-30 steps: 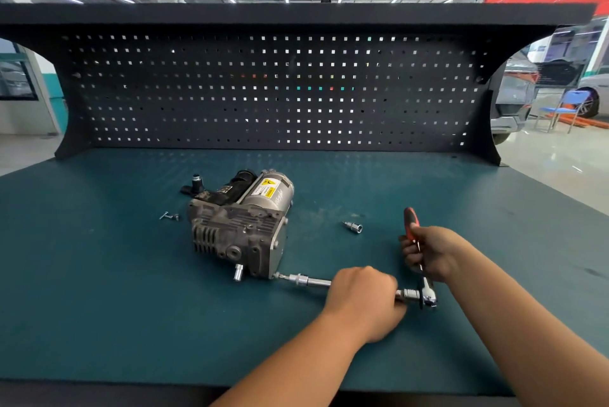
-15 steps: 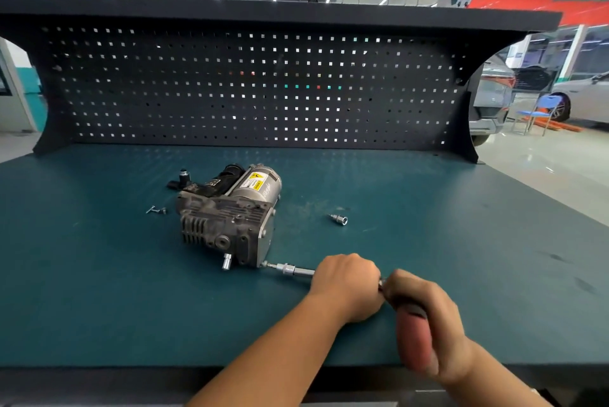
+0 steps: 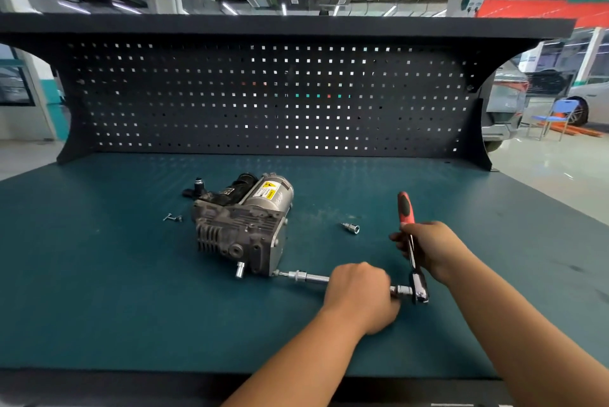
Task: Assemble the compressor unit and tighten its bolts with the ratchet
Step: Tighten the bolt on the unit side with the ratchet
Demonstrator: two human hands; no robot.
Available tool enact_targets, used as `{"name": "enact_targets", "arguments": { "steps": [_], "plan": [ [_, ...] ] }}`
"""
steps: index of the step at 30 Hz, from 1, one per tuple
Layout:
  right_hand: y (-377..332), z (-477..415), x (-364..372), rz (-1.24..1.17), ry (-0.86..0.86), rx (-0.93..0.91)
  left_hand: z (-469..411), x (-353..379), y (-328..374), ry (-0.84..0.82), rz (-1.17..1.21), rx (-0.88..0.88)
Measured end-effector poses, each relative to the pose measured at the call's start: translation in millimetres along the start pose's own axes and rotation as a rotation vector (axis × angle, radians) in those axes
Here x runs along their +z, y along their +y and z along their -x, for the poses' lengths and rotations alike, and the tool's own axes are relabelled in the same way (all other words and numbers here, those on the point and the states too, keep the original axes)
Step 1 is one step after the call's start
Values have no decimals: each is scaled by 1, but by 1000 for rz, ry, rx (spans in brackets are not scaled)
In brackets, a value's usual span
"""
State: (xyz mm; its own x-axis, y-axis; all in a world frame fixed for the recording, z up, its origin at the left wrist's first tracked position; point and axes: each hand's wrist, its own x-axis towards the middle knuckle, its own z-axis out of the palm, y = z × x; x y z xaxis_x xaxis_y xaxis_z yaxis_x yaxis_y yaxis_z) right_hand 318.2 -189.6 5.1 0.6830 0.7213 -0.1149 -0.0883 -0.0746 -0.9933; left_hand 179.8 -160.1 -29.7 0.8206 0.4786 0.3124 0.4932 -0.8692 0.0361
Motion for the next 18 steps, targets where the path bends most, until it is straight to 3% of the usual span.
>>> {"name": "enact_targets", "arguments": {
  "steps": [5, 10, 14, 16, 18],
  "plan": [
    [18, 53, -25, 186, 31, -545, -1, 2, -2, -20, -27, 7],
    [46, 94, -45, 461, -169, -888, -3, 2, -2, -15, -32, 16],
    [44, 93, -49, 646, -323, -881, -3, 0, -3, -22, -37, 7],
    [47, 88, -49, 650, -232, -888, -2, 0, -3, -25, -24, 16],
    [50, 81, -43, 549, -112, -783, -1, -1, -3, -12, -2, 20]
  ]
}}
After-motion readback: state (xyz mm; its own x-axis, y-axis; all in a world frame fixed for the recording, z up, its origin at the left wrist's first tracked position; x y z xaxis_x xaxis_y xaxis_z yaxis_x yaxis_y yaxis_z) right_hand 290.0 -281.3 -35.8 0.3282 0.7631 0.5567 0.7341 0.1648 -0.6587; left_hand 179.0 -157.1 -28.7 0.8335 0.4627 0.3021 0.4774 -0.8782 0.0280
